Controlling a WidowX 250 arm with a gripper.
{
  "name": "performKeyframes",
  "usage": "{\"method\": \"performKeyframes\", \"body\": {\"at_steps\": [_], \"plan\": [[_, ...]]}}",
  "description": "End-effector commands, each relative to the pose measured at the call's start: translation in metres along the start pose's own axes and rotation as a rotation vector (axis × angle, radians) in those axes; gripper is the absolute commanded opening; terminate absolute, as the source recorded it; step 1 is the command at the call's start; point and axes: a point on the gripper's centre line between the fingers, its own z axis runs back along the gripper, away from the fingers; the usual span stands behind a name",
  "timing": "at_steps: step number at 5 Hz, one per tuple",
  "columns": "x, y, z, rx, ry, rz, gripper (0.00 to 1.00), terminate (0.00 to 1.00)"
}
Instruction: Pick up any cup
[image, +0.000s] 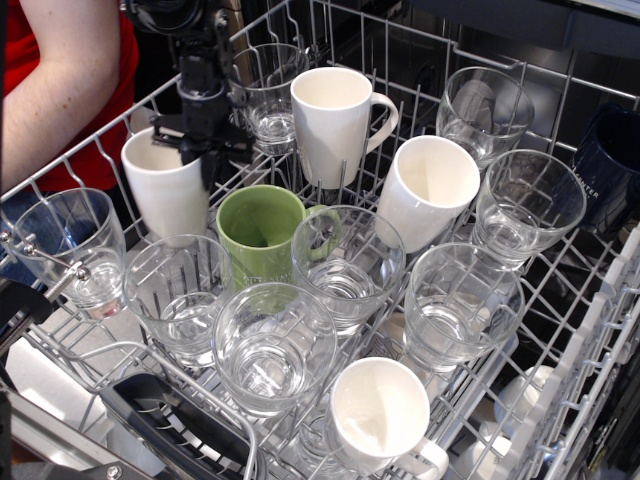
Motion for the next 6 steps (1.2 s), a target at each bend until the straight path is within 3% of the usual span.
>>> {"method": "performKeyframes", "body": {"at_steps": [1, 2, 3, 4, 5, 6], "plan": [[0.0, 0.021, 0.103, 0.017, -0.213, -0.002, 0.0, 0.0], [0.01, 0.022, 0.129, -0.007, -0.28, -0.003, 0.0, 0.0], [0.023, 0.022, 0.156, -0.046, -0.297, 0.002, 0.0, 0.0], [0.034, 0.021, 0.185, -0.024, -0.293, -0.009, 0.0, 0.0], [0.035, 0.019, 0.203, 0.036, -0.258, -0.078, 0.0, 0.0], [0.029, 0.02, 0.203, 0.033, -0.238, -0.079, 0.0, 1.0]]}}
